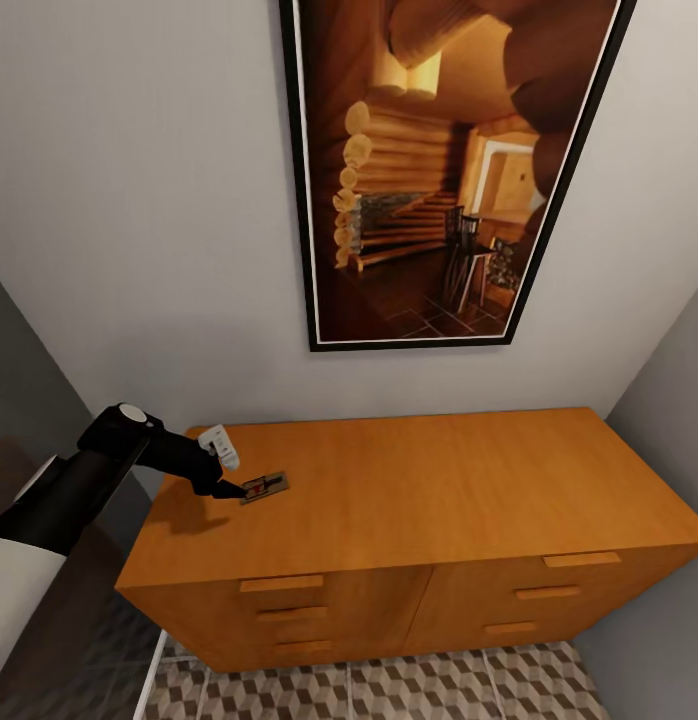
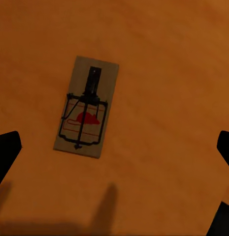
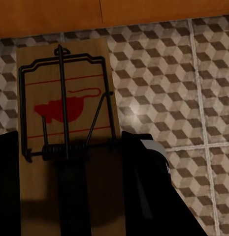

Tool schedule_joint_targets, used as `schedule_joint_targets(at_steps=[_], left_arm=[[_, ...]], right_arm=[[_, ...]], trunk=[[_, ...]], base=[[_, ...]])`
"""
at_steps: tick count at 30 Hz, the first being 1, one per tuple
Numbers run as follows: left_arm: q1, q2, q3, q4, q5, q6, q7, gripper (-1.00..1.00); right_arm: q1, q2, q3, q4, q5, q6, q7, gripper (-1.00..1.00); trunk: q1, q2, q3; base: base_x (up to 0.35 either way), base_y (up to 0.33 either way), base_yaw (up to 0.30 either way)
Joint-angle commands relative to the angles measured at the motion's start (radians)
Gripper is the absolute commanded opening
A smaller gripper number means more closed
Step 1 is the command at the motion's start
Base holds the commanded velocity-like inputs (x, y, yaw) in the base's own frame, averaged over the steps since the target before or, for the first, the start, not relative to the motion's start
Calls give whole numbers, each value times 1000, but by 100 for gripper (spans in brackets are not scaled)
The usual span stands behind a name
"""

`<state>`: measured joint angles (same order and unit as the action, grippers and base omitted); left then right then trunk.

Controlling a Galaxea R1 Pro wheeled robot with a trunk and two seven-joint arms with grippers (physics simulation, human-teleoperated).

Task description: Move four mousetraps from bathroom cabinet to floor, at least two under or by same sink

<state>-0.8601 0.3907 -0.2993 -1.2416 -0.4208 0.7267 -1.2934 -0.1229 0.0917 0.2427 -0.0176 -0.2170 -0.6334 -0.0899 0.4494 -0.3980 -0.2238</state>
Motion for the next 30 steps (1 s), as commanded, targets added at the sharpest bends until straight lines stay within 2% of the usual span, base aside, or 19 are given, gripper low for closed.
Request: schedule_joint_targets(at_steps=[1, 6, 11, 17, 30], left_arm=[[-1, 0, -1, -1, -6, 10, -6, 100], [-1, 0, -1, 6, -5, 7, -4, 100], [-2, -1, -1, 16, 1, -46, -4, 100], [-2, -23, 0, 35, 3, -86, -5, 100], [-2, -51, -1, 65, 4, -109, -6, 100]], right_arm=[[-1, 0, 9, 1, -9, -3, -2, -100], [-1, 0, 8, 1, -9, -3, -2, -100], [-1, 0, 8, 1, -9, -3, -2, -100], [0, 0, 8, 1, -9, -3, -2, -100], [0, -1, 8, 1, -9, -3, -2, -100]], trunk=[[1, -2, -2], [1, -2, -2], [1, -2, -2], [1, -2, -2], [1, -2, -2]], base=[[0, 0, 0], [0, 0, 0], [0, 0, 0], [0, 0, 0], [0, 0, 0]])
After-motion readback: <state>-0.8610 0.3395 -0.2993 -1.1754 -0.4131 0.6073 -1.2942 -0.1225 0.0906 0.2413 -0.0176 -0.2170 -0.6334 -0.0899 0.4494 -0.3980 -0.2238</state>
